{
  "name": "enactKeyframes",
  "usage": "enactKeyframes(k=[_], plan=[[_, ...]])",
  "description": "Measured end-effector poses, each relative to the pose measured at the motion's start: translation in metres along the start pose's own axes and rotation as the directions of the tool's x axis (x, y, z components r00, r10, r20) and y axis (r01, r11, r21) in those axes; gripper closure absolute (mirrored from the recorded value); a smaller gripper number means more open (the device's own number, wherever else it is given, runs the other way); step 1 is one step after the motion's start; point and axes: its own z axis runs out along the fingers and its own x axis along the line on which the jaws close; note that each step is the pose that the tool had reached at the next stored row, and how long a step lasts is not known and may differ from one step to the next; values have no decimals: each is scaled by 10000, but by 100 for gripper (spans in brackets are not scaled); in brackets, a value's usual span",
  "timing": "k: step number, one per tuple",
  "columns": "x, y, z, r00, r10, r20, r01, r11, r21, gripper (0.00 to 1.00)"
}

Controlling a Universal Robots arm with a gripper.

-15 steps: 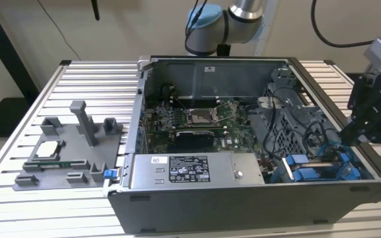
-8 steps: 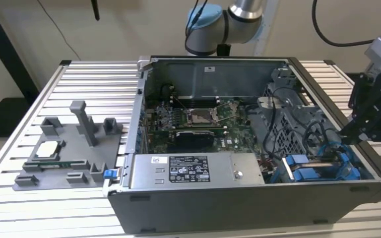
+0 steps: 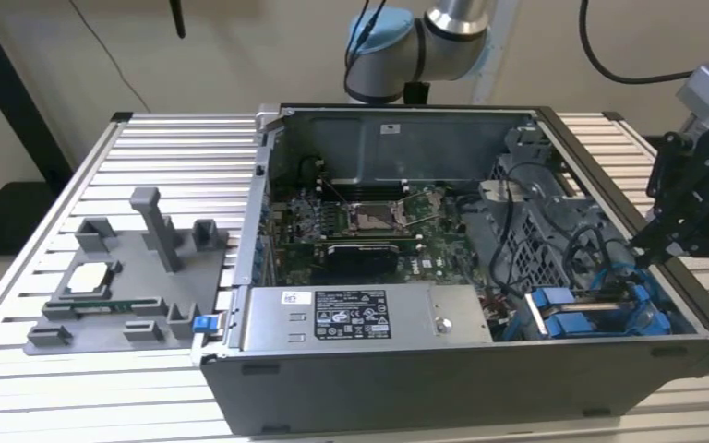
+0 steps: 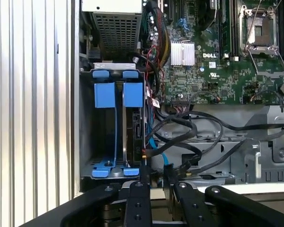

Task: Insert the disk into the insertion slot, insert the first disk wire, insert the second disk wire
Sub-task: 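Insert the second disk wire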

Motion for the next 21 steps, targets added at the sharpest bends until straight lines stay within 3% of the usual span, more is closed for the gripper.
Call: enactKeyframes(k=[8,9,19,21], plan=[[9,-33,23,10000,-6,-2,6,10000,0,0],[10,-33,28,10000,-5,-2,5,10000,0,100],[15,-38,41,10000,-5,-1,5,10000,-3,100],[15,-38,40,10000,-2,-33,2,10000,-8,100]])
